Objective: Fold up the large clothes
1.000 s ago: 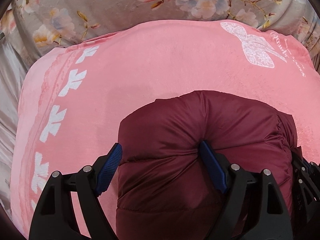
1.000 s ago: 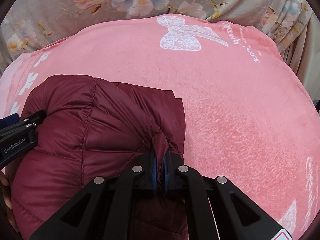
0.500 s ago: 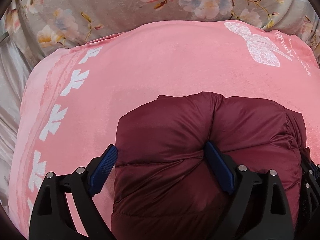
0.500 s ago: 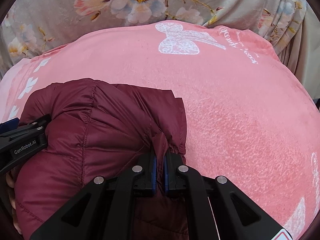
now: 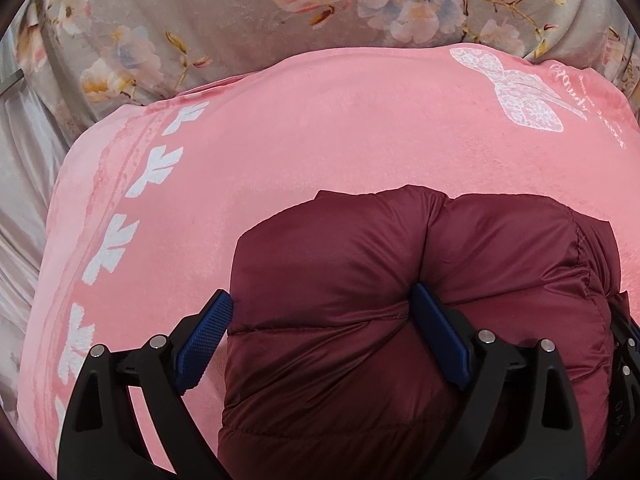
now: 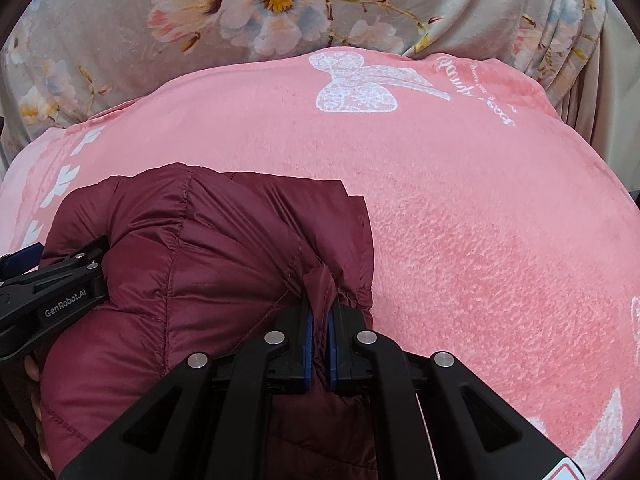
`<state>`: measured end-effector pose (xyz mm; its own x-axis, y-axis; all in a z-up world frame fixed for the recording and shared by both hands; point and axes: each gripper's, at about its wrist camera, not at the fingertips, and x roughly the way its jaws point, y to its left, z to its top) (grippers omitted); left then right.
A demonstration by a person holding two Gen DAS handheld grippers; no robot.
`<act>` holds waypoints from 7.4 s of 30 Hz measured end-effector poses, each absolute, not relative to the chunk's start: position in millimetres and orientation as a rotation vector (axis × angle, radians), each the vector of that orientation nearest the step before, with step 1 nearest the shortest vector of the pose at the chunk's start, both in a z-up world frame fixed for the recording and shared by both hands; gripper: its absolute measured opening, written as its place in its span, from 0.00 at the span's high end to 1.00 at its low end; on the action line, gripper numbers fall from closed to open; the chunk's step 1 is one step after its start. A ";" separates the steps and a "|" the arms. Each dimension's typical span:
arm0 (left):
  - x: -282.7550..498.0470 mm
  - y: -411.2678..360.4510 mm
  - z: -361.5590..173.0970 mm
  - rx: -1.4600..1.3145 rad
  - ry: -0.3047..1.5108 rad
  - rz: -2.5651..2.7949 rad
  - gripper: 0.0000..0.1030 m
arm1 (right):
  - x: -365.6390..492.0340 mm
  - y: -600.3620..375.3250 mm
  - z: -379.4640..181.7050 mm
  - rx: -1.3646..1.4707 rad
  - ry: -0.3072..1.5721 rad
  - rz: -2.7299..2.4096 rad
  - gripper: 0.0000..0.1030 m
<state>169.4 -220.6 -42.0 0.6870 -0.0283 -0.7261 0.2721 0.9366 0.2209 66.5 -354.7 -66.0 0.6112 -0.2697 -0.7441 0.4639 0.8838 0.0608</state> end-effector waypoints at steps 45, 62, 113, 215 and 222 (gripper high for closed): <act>143.8 -167.5 -14.7 0.157 0.914 -0.328 0.11 | -26.6 -382.5 -29.5 0.548 0.740 -0.218 0.64; 31.2 -116.9 -38.2 0.365 0.874 -0.297 0.09 | -88.5 -312.1 -23.1 0.487 0.750 -0.142 0.58; 166.4 -153.9 -35.9 -0.053 1.099 -0.566 0.42 | 17.3 -376.3 -47.7 0.768 0.864 -0.076 0.75; 327.6 -45.8 -2.3 0.288 0.865 -0.100 0.27 | 267.6 -197.6 -25.3 0.052 0.922 -0.220 0.86; 331.4 -50.4 -11.0 0.289 0.854 -0.091 0.23 | 270.6 -201.9 -36.6 0.075 0.918 -0.213 0.88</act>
